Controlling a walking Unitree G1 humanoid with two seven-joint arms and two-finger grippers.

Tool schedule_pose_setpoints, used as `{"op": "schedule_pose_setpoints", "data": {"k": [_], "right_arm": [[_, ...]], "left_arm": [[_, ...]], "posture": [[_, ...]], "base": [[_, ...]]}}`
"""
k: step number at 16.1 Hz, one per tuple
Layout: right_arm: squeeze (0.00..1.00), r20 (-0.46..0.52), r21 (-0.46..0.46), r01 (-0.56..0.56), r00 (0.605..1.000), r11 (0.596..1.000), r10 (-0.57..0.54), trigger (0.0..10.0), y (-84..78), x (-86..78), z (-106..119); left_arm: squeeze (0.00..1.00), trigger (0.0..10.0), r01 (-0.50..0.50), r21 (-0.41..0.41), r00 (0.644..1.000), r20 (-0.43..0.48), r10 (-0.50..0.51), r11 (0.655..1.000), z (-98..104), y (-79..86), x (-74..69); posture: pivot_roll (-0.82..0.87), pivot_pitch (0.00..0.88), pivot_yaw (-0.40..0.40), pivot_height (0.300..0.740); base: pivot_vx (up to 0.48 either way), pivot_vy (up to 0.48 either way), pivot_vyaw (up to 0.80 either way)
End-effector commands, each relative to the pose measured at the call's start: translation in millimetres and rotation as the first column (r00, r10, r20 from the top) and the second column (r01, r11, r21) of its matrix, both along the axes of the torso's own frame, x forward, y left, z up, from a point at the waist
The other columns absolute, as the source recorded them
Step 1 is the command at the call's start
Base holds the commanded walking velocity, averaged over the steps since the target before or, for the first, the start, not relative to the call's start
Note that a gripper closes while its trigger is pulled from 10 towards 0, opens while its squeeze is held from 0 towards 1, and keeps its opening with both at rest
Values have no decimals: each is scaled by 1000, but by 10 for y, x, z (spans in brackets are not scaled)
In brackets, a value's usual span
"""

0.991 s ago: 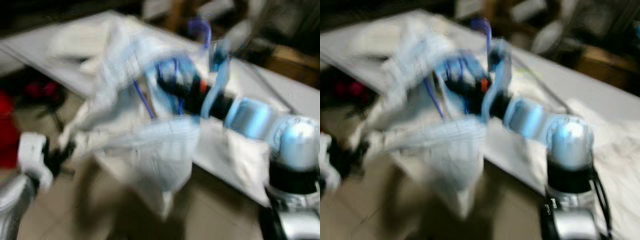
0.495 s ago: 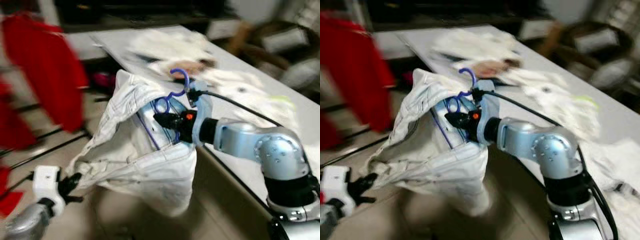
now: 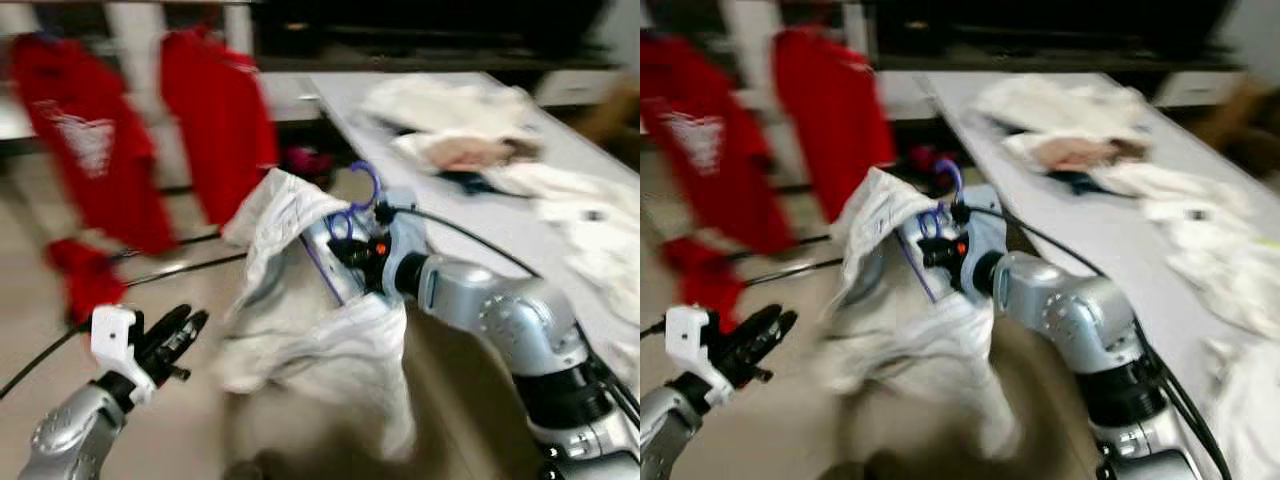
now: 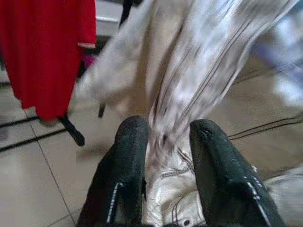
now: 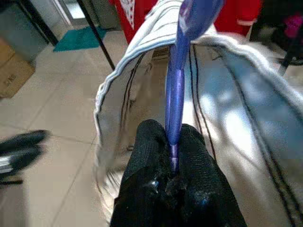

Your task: Hang hanger

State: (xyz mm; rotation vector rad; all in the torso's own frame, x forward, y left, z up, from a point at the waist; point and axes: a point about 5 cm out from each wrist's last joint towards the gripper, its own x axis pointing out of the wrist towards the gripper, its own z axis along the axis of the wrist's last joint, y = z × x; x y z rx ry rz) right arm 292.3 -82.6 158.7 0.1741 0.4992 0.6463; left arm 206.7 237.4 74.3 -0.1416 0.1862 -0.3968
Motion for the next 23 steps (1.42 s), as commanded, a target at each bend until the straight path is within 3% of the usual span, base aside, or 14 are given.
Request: {"op": "schedule_pose_setpoints", "data": {"k": [1, 3, 5, 6, 8, 9, 10, 11, 13, 15, 20, 23], "right_arm": [[0, 51, -3, 21, 998, 1000, -20, 10000, 2, 48, -3], [0, 69, -19, 83, 994, 996, -81, 10000, 3, 120, -169], [0, 115, -20, 113, 987, 993, -110, 10000, -24, 133, -204], [0, 125, 22, 155, 980, 988, -157, 10000, -67, 122, -222], [0, 136, -21, 240, 962, 971, -235, 10000, -182, 70, -354], [0, 145, 0, 286, 948, 958, -283, 10000, -252, -5, -454], [0, 168, -27, 336, 930, 941, -327, 10000, -314, -50, -512], [0, 178, -99, 342, 930, 934, -322, 10000, -344, -85, -582], [0, 195, -150, 305, 942, 940, -274, 10000, -369, -133, -651], [0, 185, -204, 282, 951, 938, -246, 10000, -392, -164, -706], [0, 144, -130, 269, 957, 954, -250, 10000, -280, -201, -678], [0, 137, -133, 247, 964, 960, -229, 10000, -270, -222, -698]], "left_arm": [[1000, 10000, 18, 16, 999, 39, -19, 1000, 81, -5, 24], [1000, 10000, -20, 89, 1000, 18, 19, 996, 103, 5, 64], [322, 10000, -31, 50, 997, 76, 28, 998, 260, -90, 110], [0, 10000, -42, 53, 994, 99, 37, 998, 347, -184, 154], [0, 10000, -60, 71, 989, 136, 50, 996, 463, -394, 235], [0, 10000, -129, 61, 982, 148, 119, 990, 497, -450, 298], [0, 10000, -169, 78, 980, 117, 159, 983, 463, -442, 321], [0, 10000, -182, 107, 979, 109, 170, 977, 438, -428, 321], [0, 10000, -170, 158, 983, 98, 156, 973, 403, -420, 294], [0, 10000, -149, 191, 988, 61, 140, 970, 332, -420, 239], [0, 10000, -211, 192, 978, 44, 206, 959, 347, -356, 16], [0, 10000, -231, 173, 973, 35, 228, 957, 381, -388, -111]], "posture": [[-28, 0, -100, 740], [-20, 0, -105, 740], [-13, 0, -113, 740], [-7, 0, -117, 740], [0, 2, -121, 740], [13, 10, -124, 740], [11, 15, -120, 740], [9, 19, -119, 740], [5, 27, -118, 740], [-1, 35, -116, 740], [25, 119, -154, 740], [61, 141, -170, 740]], "base": [[0, 0, 800], [0, 0, 800], [0, 0, 662], [0, 0, 0], [0, 0, 0], [0, 0, 0], [0, 0, 0], [0, 0, 0], [0, 0, 0], [0, 0, 0], [283, 0, 0], [326, 0, 0]]}}
